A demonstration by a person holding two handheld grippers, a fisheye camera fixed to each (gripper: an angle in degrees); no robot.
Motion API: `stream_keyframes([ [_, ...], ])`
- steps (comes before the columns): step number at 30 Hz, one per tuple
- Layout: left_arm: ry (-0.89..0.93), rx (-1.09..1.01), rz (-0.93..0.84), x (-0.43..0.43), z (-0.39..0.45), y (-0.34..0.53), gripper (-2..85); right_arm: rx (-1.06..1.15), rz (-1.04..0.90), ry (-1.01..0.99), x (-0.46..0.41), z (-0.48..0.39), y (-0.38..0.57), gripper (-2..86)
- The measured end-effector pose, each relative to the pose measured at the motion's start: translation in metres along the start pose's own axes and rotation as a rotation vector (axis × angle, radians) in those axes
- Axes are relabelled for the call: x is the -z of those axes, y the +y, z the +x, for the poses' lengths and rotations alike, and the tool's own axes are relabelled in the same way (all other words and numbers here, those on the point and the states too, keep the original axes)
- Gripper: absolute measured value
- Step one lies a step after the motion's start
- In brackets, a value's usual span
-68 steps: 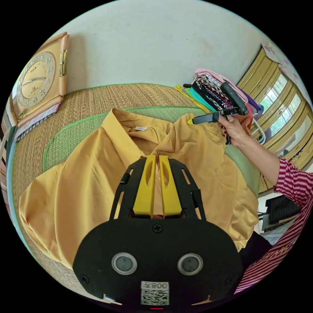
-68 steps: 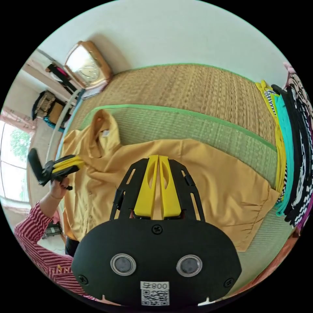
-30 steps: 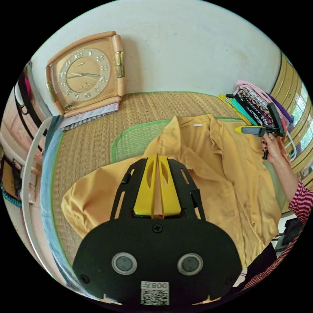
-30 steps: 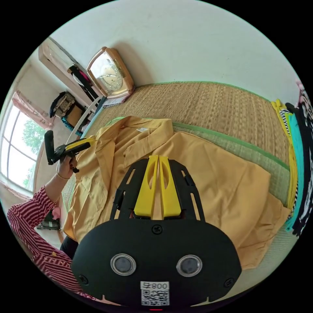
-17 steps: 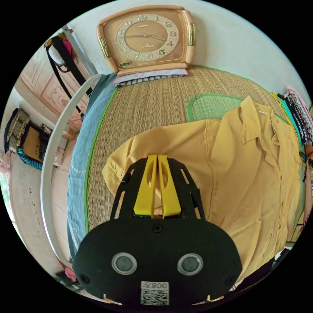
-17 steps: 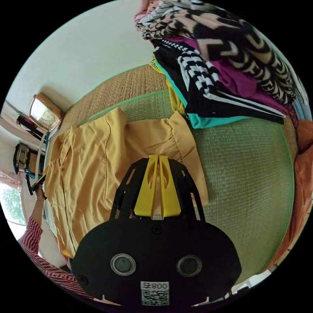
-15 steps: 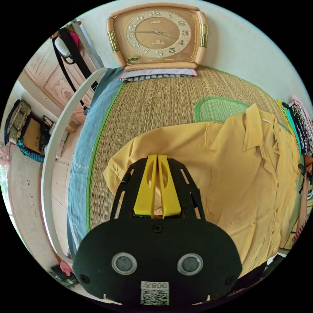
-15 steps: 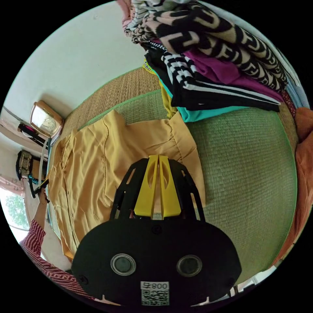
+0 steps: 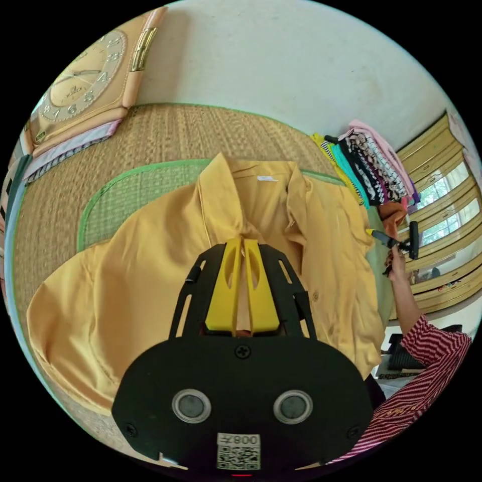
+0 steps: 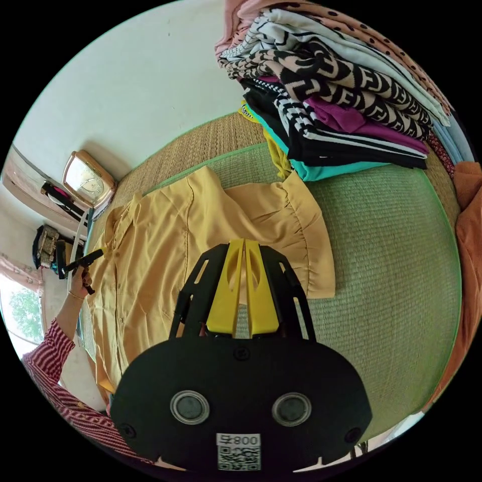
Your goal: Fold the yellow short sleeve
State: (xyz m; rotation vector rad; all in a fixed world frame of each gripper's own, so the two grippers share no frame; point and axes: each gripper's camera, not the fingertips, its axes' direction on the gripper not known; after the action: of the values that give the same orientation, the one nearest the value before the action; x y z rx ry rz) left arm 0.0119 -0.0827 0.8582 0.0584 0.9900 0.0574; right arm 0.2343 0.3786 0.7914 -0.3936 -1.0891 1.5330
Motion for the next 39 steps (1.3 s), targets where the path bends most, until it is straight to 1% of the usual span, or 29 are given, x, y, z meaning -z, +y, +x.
stream_keyframes([
  [3,0.021,-0.053,0.019,-0.007,0.031,-0.029,1.7,0.023,-0.034,0.029,-0.003,-0.011,0.003,0.2],
  [5,-0.037,-0.089,-0.029,-0.025,0.052,-0.049,2.1,0.023,-0.046,0.026,-0.004,-0.015,0.005,0.2],
  [7,-0.044,-0.089,-0.039,-0.025,0.057,-0.056,2.8,0.015,-0.042,0.013,0.001,-0.018,0.008,0.2],
  [9,-0.017,-0.088,-0.009,-0.004,0.058,-0.052,4.0,0.014,-0.025,0.002,0.01,-0.02,0.008,0.2],
  [10,0.021,-0.101,0.016,0.016,0.056,-0.045,4.8,0.018,-0.011,0.0,0.017,-0.022,0.007,0.2],
  [12,0.022,-0.098,0.067,0.058,0.043,-0.024,5.2,0.018,0.011,0.009,0.028,-0.021,0.005,0.2],
  [14,-0.056,-0.015,0.157,0.122,0.002,0.019,4.4,0.007,0.018,0.007,0.034,-0.016,0.0,0.2],
  [15,-0.08,0.008,0.171,0.137,-0.012,0.031,4.0,0.001,0.021,-0.003,0.037,-0.011,-0.004,0.1],
  [17,-0.244,0.162,0.191,0.183,-0.071,0.081,2.6,-0.01,0.018,0.006,0.038,-0.004,-0.012,0.1],
  [18,-0.286,0.205,0.187,0.191,-0.085,0.093,2.2,-0.025,0.015,0.023,0.037,0.001,-0.018,0.1],
  [19,-0.347,0.291,0.179,0.204,-0.111,0.116,1.7,-0.037,0.009,0.022,0.036,0.007,-0.023,0.1],
  [21,-0.392,0.354,0.128,0.207,-0.139,0.139,1.2,-0.053,0.001,0.031,0.035,0.015,-0.03,0.1],
  [22,-0.42,0.405,0.078,0.203,-0.153,0.149,1.0,-0.068,-0.011,0.069,0.031,0.02,-0.032,0.1],
  [23,-0.437,0.409,0.046,0.199,-0.157,0.155,0.9,-0.072,-0.019,0.073,0.029,0.023,-0.033,0.1],
  [24,-0.447,0.386,0.047,0.199,-0.155,0.157,0.9,-0.093,0.001,0.035,0.033,0.031,-0.031,0.1],
  [25,-0.495,0.359,0.043,0.2,-0.151,0.159,0.9,-0.118,0.0,0.02,0.036,0.038,-0.028,0.1],
  [26,-0.498,0.361,0.039,0.203,-0.15,0.16,1.0,-0.129,0.007,0.027,0.039,0.04,-0.025,0.1],
  [28,-0.503,0.385,0.053,0.214,-0.146,0.164,1.2,-0.147,0.026,0.112,0.052,0.044,-0.008,0.1],
  [29,-0.511,0.394,0.087,0.225,-0.139,0.171,1.6,-0.148,0.029,0.121,0.055,0.046,-0.003,0.1],
  [30,-0.498,0.396,0.109,0.231,-0.134,0.176,1.8,-0.16,0.037,0.114,0.06,0.052,0.005,0.1],
  [32,-0.36,0.339,0.171,0.243,-0.115,0.195,3.8,-0.177,0.043,0.083,0.066,0.06,0.012,0.1],
  [33,-0.334,0.323,0.159,0.24,-0.111,0.198,4.5,-0.189,0.049,0.067,0.068,0.064,0.015,0.1],
  [34,-0.323,0.304,0.103,0.23,-0.106,0.2,5.7,-0.198,0.055,0.06,0.07,0.064,0.016,0.1],
  [35,-0.365,0.274,0.017,0.215,-0.102,0.198,6.0,-0.199,0.054,0.06,0.07,0.063,0.016,0.1],
  [36,-0.406,0.263,-0.028,0.207,-0.1,0.197,6.1,-0.197,0.045,0.059,0.068,0.061,0.015,0.1],
  [37,-0.472,0.188,-0.043,0.203,-0.088,0.194,5.5,-0.193,0.033,0.06,0.065,0.059,0.013,0.1],
  [38,-0.542,0.165,-0.081,0.199,-0.082,0.189,4.8,-0.193,0.031,0.061,0.064,0.058,0.013,0.1],
  [39,-0.54,0.149,-0.094,0.198,-0.079,0.185,4.4,-0.193,0.029,0.065,0.063,0.058,0.012,0.1],
])
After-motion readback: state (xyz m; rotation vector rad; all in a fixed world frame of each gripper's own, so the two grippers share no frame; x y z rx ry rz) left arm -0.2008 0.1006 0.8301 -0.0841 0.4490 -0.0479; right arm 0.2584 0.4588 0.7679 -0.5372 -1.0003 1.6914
